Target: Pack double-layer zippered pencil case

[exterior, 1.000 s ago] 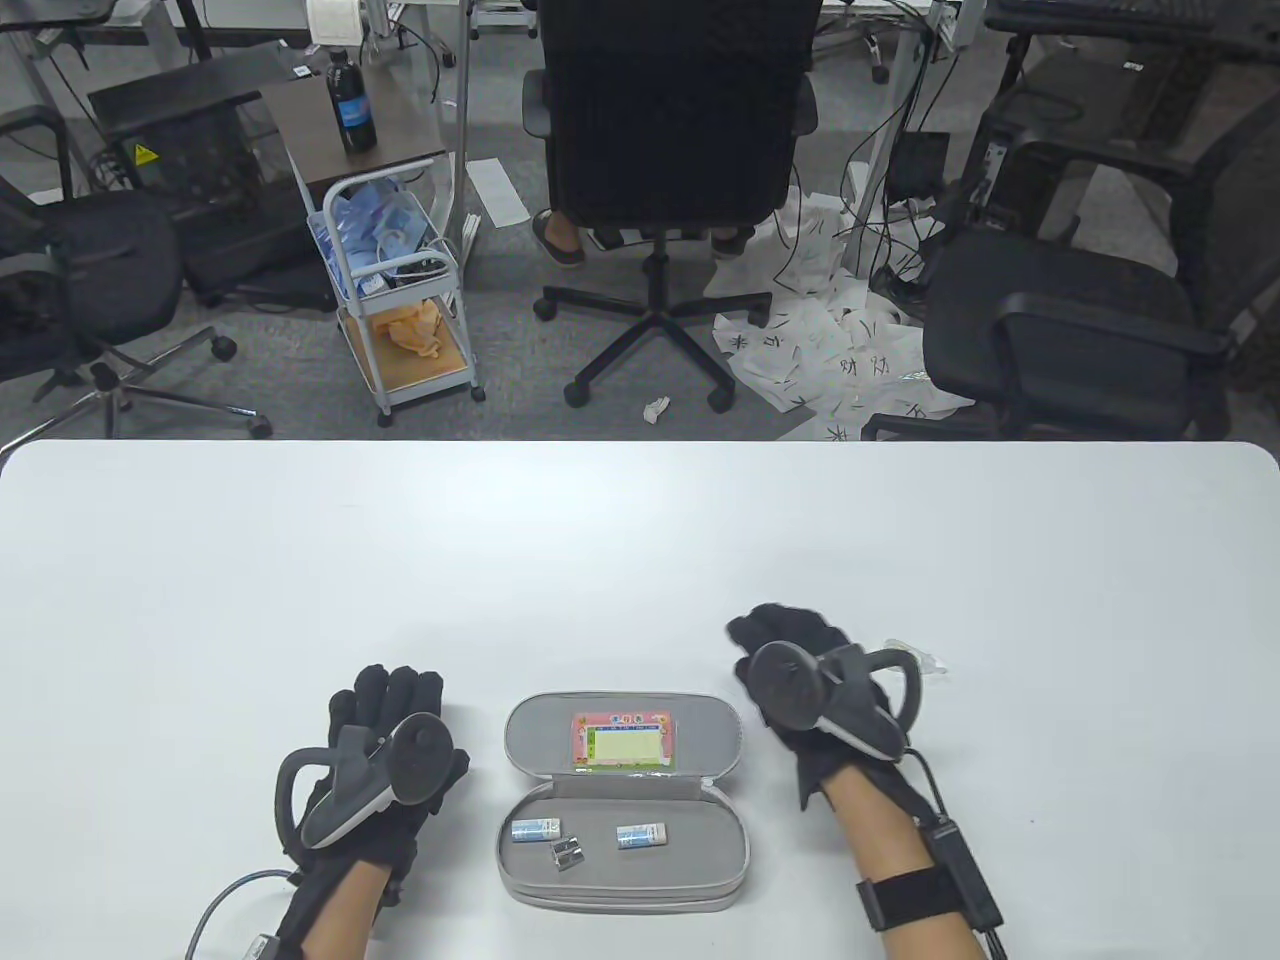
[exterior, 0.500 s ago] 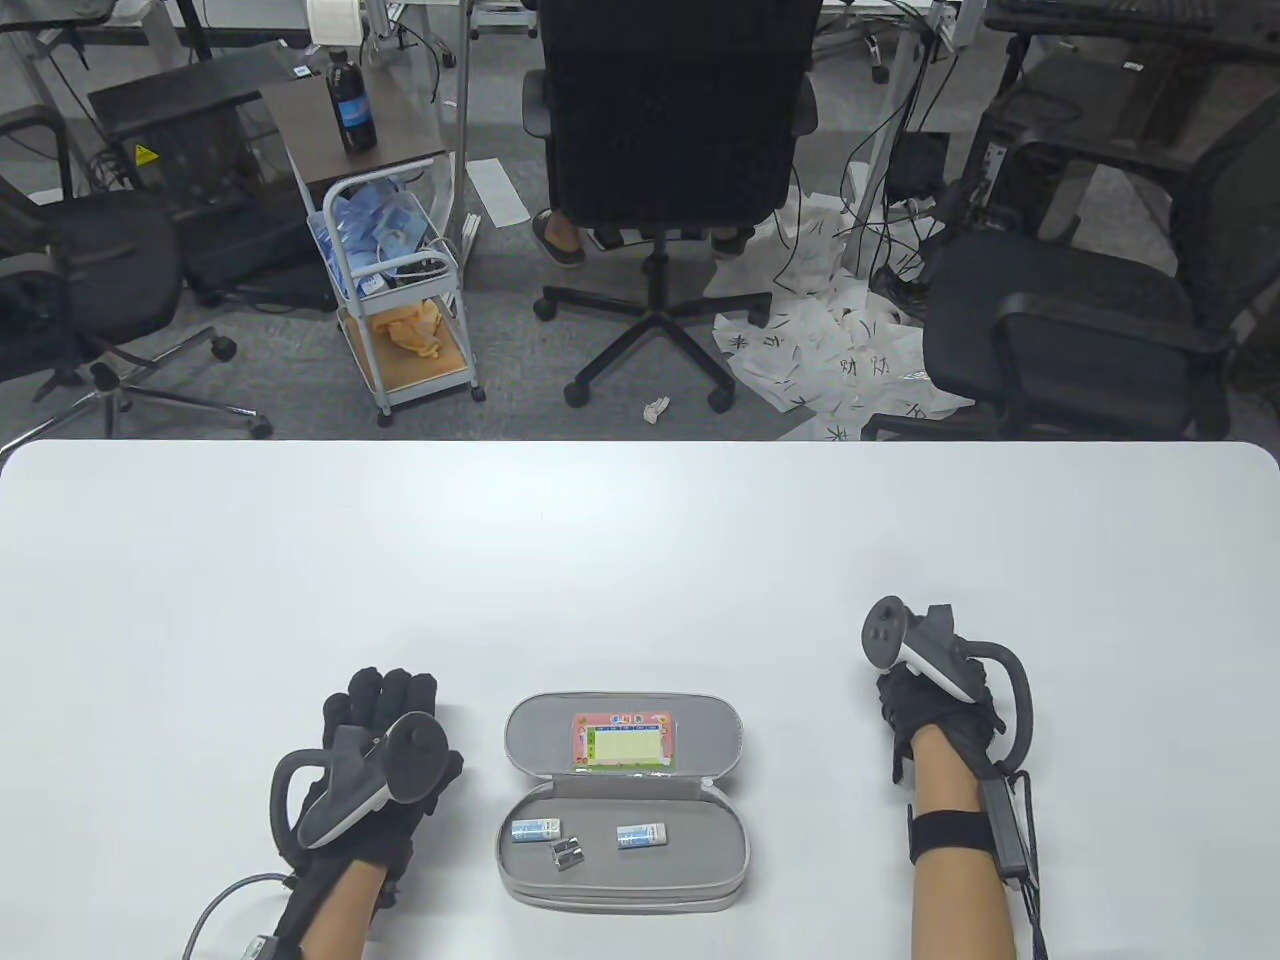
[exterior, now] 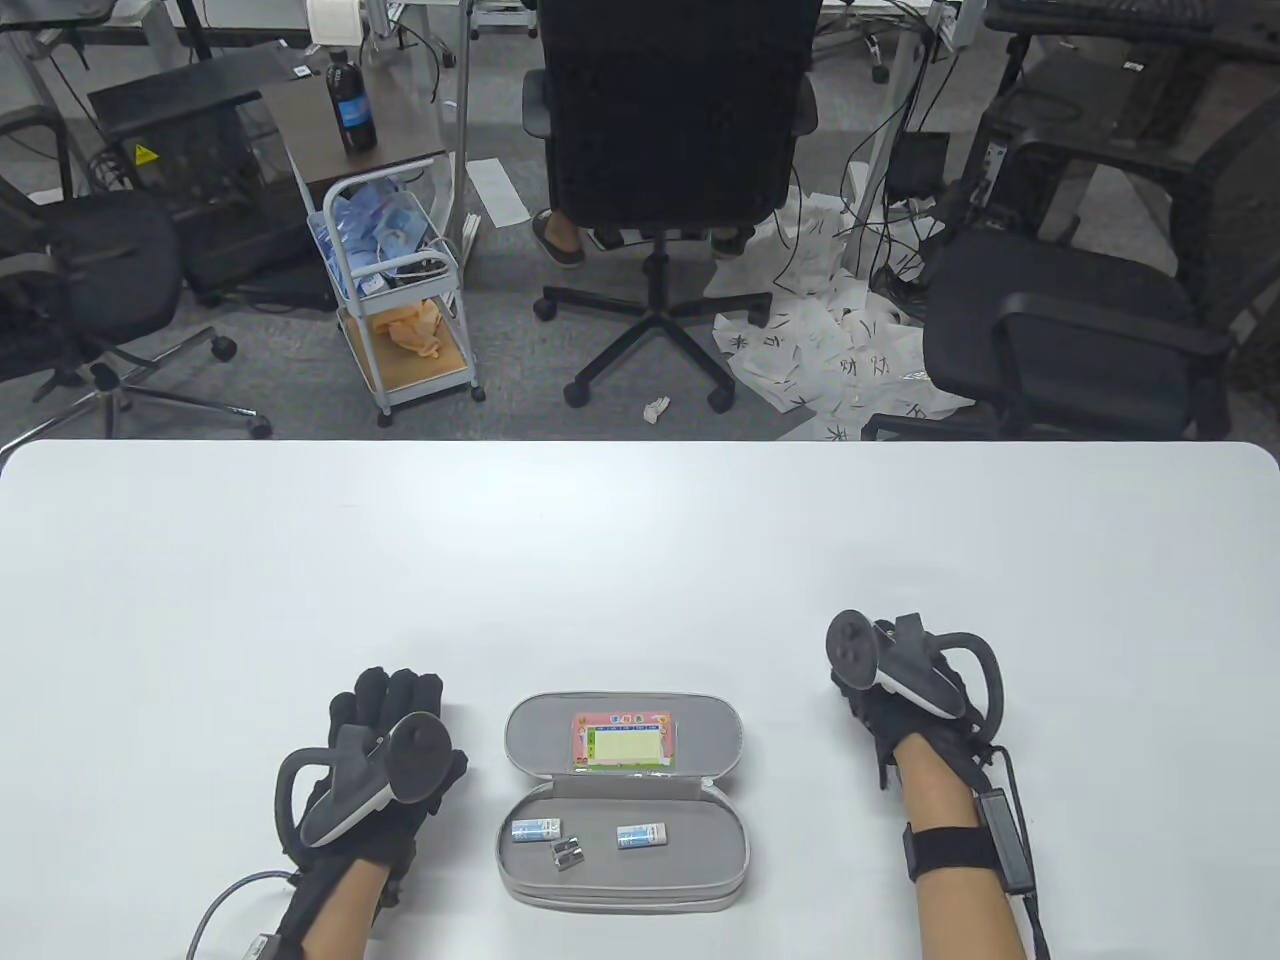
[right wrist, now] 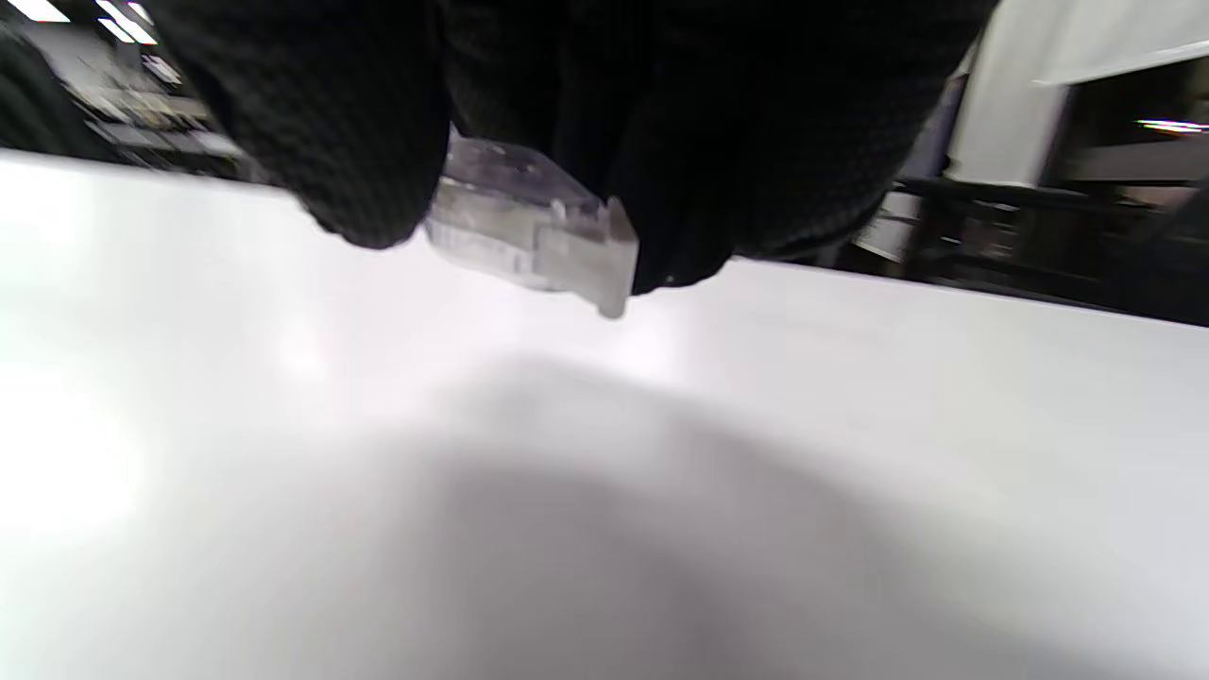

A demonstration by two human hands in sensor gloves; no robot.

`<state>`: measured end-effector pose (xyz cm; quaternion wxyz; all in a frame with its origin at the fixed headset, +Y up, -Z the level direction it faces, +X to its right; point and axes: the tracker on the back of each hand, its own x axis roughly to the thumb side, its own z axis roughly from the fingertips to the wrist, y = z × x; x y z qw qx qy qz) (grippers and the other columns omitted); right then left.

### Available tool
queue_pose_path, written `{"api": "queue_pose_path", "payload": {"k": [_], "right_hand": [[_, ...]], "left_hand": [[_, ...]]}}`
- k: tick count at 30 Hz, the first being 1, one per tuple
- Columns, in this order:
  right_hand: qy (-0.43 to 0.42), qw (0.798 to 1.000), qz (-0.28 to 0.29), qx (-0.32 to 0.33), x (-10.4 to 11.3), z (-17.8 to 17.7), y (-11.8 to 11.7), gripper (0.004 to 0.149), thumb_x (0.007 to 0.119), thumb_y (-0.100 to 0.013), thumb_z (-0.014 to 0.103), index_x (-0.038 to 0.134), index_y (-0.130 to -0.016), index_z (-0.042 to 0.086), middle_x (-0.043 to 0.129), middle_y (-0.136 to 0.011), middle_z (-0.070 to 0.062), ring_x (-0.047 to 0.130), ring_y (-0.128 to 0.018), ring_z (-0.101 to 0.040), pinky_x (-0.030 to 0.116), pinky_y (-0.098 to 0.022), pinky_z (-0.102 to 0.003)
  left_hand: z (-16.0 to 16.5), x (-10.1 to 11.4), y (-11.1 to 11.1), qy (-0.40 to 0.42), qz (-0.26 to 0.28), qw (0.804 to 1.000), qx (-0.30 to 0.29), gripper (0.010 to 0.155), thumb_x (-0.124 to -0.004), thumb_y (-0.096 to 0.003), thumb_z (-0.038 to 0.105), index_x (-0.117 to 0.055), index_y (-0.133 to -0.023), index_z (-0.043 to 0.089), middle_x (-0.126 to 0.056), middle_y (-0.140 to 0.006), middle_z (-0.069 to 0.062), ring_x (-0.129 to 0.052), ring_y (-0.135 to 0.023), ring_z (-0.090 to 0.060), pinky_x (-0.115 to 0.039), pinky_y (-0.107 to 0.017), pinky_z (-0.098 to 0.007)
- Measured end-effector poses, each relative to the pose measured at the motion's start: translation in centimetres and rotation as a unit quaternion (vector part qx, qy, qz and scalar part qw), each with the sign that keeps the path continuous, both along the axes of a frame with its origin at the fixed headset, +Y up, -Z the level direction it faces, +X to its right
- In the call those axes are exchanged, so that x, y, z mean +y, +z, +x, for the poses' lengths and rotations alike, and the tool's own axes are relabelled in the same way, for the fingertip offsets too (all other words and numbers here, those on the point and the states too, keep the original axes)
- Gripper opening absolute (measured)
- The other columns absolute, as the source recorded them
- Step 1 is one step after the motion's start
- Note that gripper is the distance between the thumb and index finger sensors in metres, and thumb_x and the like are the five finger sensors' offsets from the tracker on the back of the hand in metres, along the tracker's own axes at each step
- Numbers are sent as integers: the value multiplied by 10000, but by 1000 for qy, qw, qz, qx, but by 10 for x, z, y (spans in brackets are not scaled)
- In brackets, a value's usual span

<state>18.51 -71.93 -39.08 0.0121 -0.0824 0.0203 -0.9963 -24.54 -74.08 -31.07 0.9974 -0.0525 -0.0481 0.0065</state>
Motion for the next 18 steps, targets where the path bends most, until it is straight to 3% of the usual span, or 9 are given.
{"api": "queue_pose_path", "payload": {"k": [4,7,12,18], "right_hand": [[-22,990,59,124,35,-63,40,600,841,-435,467,692,-976,255,886,-905,-25,943,-713,-201,807,-583,-413],[-13,977,69,201,45,-108,68,606,852,-427,470,693,-974,265,887,-911,-9,927,-734,-201,787,-600,-419],[32,954,64,290,31,-162,104,625,858,-413,492,677,-969,270,884,-910,32,911,-755,-173,759,-623,-415],[77,944,70,314,14,-182,117,603,865,-411,506,707,-951,290,902,-898,44,926,-735,-149,780,-604,-371]], "left_hand": [[2,1,1,-8,1,1000,-3,825,-835,-532,499,-490,-1180,124,-505,-1212,-192,-373,-1079,-513,-330,-739,-625],[2,3,2,-7,4,1000,-2,825,-836,-532,493,-488,-1181,119,-504,-1211,-197,-372,-1078,-515,-331,-738,-625],[-1,5,3,-4,2,1000,4,817,-833,-537,485,-484,-1180,122,-501,-1212,-196,-370,-1078,-513,-329,-739,-623],[-3,5,2,2,1,1000,7,822,-834,-535,490,-487,-1181,120,-501,-1212,-194,-367,-1078,-513,-327,-739,-623]]}}
